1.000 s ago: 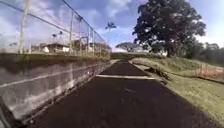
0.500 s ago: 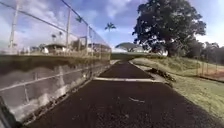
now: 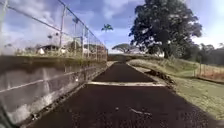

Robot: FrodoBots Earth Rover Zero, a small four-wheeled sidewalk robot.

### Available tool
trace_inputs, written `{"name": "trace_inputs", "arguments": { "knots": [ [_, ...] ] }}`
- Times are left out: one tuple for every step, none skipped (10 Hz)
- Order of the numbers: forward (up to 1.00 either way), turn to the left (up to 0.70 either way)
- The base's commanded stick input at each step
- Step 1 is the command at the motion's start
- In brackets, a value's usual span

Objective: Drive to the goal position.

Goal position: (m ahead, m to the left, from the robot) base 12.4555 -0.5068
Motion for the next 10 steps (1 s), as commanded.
{"name": "trace_inputs", "arguments": {
  "knots": [
    [0.7,0.0],
    [0.7,0.0],
    [0.7,0.0],
    [0.7,0.0],
    [0.7,0.0],
    [0.7,0.0],
    [0.7,0.0],
    [0.7,0.0],
    [0.7,0.0],
    [0.7,0.0]
  ]
}}
